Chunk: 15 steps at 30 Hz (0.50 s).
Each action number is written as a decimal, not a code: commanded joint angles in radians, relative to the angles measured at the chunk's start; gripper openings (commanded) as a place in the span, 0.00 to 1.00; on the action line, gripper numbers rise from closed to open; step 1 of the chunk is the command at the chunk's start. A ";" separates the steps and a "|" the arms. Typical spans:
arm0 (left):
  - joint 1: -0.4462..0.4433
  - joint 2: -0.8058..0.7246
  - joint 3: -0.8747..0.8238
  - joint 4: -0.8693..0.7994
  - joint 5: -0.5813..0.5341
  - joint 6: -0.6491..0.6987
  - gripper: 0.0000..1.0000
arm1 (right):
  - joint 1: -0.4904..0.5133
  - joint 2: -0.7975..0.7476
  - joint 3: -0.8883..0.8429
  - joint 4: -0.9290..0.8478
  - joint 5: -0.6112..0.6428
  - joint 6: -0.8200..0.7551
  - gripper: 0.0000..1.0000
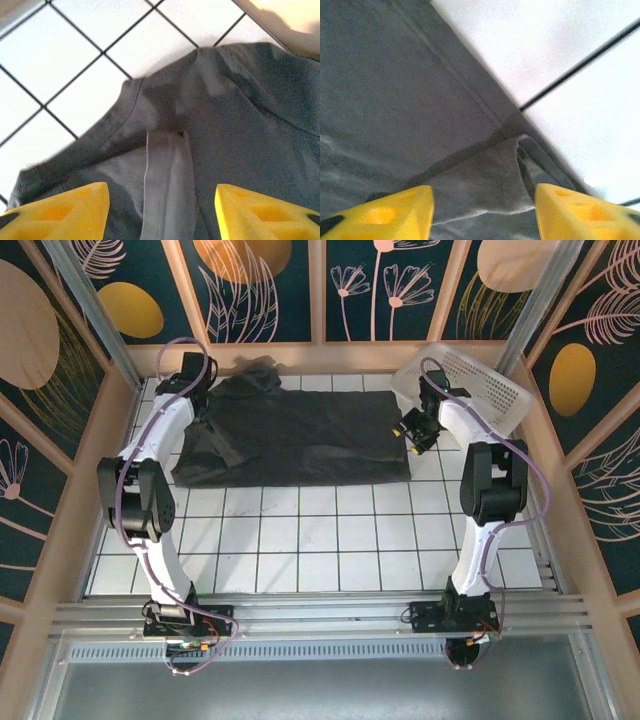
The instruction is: Fold and stack the t-shirts
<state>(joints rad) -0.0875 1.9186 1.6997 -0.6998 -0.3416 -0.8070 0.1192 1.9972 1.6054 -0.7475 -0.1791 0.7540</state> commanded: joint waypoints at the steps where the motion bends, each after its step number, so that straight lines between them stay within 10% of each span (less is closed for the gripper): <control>1: 0.025 -0.032 -0.009 -0.064 -0.009 0.017 0.61 | 0.004 -0.089 -0.050 -0.003 0.089 -0.087 0.62; 15: 0.280 -0.225 -0.628 0.171 0.307 -0.034 0.54 | 0.011 -0.300 -0.539 0.212 0.012 -0.212 0.59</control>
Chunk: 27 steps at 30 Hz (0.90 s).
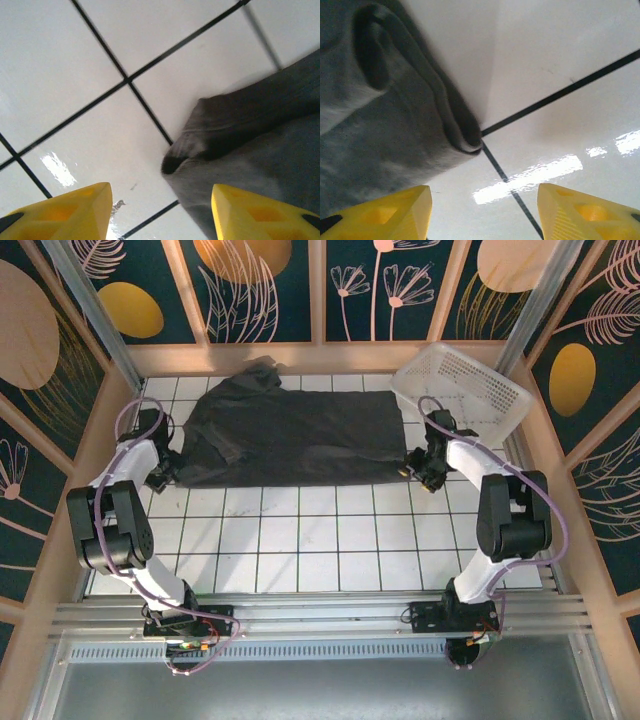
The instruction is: Fold and stack the t-shirts
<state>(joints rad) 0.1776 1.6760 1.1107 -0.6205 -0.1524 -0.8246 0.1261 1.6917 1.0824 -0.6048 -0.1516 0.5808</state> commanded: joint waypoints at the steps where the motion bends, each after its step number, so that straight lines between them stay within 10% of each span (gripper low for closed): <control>1: 0.023 0.030 -0.047 0.105 0.133 -0.021 0.53 | 0.004 0.021 -0.014 0.073 -0.016 -0.042 0.59; 13: 0.028 0.138 -0.038 0.188 0.154 -0.012 0.47 | 0.008 0.153 0.048 0.102 -0.008 -0.056 0.52; 27: 0.028 0.205 0.028 0.235 0.186 0.001 0.06 | 0.058 0.226 0.118 0.104 -0.007 0.013 0.14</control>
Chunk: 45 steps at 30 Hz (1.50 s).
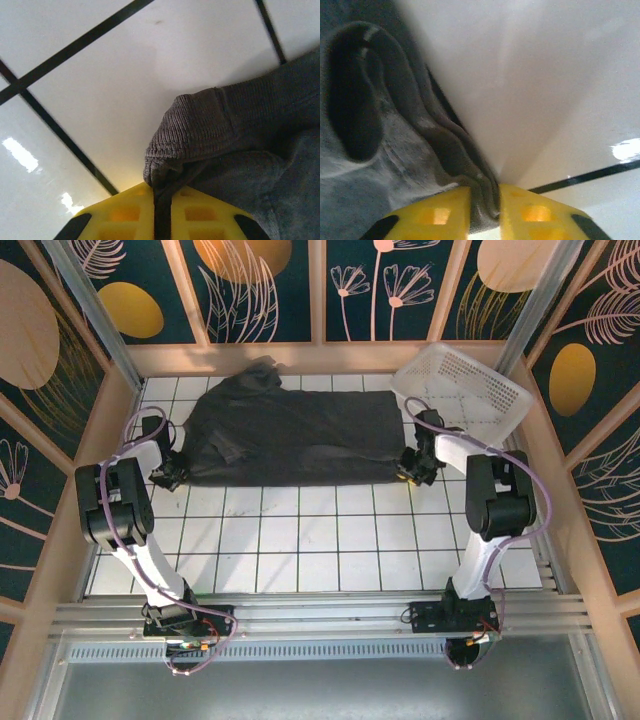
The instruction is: Fold and stack the t-shirts
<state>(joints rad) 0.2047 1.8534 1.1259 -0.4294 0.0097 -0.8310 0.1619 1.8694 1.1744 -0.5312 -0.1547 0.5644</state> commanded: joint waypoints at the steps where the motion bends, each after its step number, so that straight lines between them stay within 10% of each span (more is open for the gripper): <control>1: 0.000 0.027 0.014 0.046 0.023 0.009 0.02 | 0.024 0.054 0.036 0.024 0.006 0.040 0.08; 19: -0.002 -0.083 0.569 -0.161 0.002 -0.143 0.00 | -0.043 0.121 0.704 -0.275 0.061 0.072 0.00; 35: -0.001 -0.479 -0.239 -0.222 -0.123 -0.109 0.00 | -0.033 -0.212 -0.115 -0.148 -0.005 0.081 0.00; 45: -0.001 -0.566 -0.406 -0.253 -0.201 -0.178 0.00 | -0.031 -0.254 -0.254 -0.227 0.116 0.093 0.00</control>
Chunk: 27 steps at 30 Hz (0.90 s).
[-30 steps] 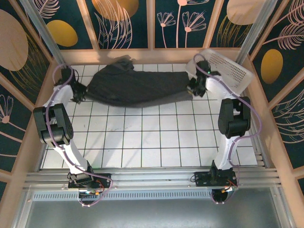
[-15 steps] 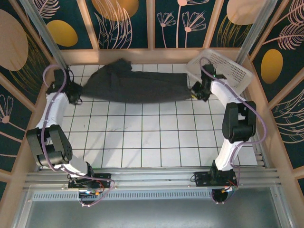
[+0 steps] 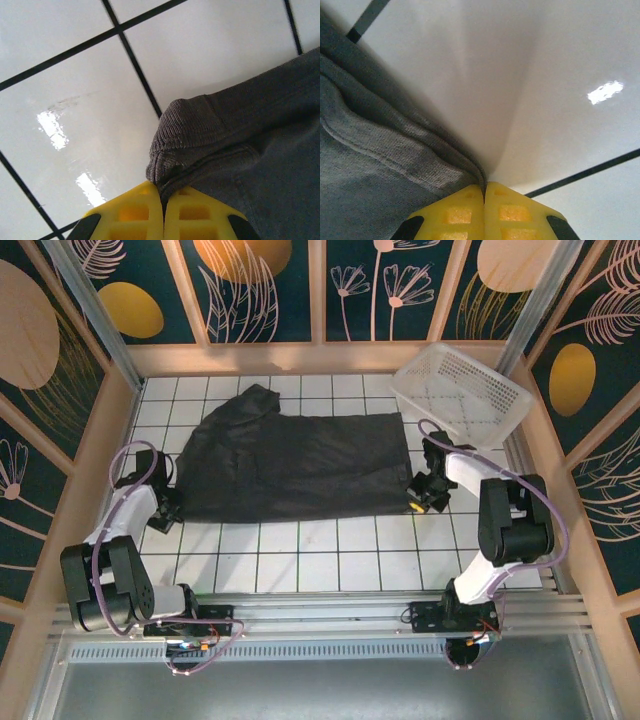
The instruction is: Fold and stack the t-shirts
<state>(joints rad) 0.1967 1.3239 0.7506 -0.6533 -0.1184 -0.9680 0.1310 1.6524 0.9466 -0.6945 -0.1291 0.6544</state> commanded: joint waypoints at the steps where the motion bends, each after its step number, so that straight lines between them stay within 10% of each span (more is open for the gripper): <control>1: 0.007 -0.044 -0.040 -0.030 -0.074 -0.049 0.00 | -0.001 -0.042 -0.034 -0.069 0.103 0.007 0.00; 12: 0.007 -0.048 -0.102 0.003 -0.092 -0.100 0.00 | -0.004 -0.060 -0.130 -0.065 0.095 0.020 0.00; 17: 0.007 -0.050 -0.053 0.001 -0.083 -0.085 0.41 | -0.004 -0.087 -0.075 -0.087 0.119 0.006 0.29; 20: -0.001 -0.054 0.021 -0.024 -0.100 -0.058 0.48 | 0.005 -0.130 -0.019 -0.092 0.137 -0.018 0.40; 27: -0.208 0.083 0.325 0.054 -0.003 0.099 0.45 | 0.129 -0.230 0.083 0.187 -0.064 -0.187 0.29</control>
<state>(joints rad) 0.0692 1.3357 0.9878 -0.6601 -0.1982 -0.9703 0.2070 1.4593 0.9848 -0.6636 -0.0734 0.5716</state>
